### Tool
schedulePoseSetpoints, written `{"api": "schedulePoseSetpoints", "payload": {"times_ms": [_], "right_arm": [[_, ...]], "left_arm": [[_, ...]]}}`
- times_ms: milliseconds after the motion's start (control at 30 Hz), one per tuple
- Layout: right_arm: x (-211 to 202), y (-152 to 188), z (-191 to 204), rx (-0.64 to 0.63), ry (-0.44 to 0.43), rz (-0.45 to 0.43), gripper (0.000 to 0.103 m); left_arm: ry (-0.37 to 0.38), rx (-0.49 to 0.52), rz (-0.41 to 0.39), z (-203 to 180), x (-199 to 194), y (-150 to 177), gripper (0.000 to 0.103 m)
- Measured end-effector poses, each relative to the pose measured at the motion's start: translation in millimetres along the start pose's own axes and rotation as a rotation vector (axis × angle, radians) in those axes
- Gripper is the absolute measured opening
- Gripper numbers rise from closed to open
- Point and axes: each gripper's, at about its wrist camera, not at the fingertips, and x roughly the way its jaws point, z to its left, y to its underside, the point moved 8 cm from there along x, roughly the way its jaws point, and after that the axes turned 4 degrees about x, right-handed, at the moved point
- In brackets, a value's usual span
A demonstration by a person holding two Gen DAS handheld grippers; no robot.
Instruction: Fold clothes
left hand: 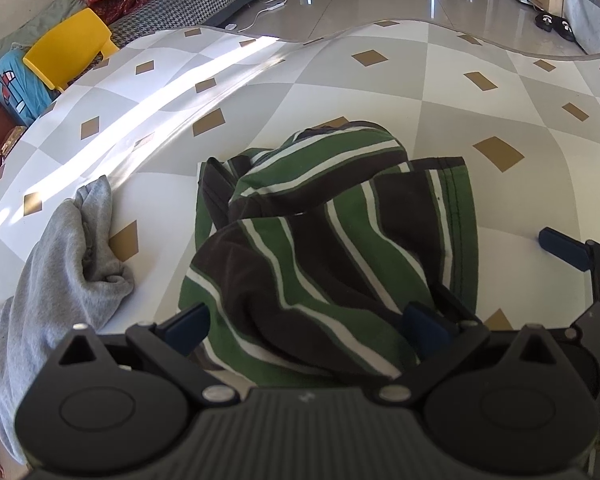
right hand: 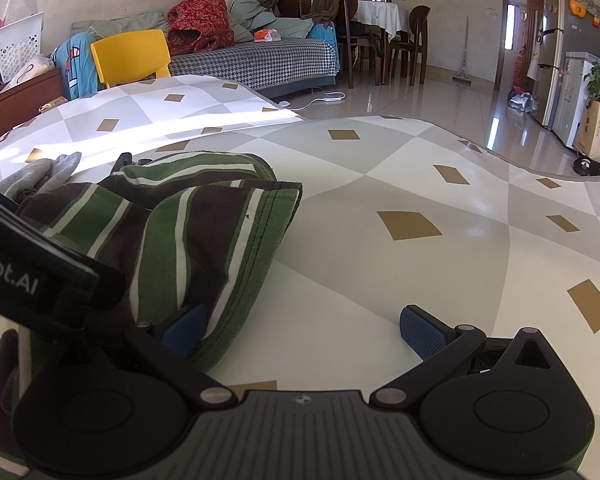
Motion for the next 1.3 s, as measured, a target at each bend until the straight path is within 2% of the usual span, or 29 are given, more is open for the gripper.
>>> {"api": "schedulePoseSetpoints", "payload": {"times_ms": [700,1133,1200,1300], "right_arm": [[0,0,0,0.0,0.0,0.0,0.103],[1,0,0,0.0,0.0,0.0,0.103],[0,0,0,0.005,0.005,0.022,0.103],[-3,-1,0,0.02,0.035,0.119,0.103]], "left_arm": [[-0.011,-0.01,-0.007,8,-4,2,0.103],[0.001,-0.049,-0.003,16,-6,1,0.103],[0.004,-0.059,-0.005,19,-7,0,0.103],[-0.003,-0.075,-0.018,25,-9,-3,0.103]]}}
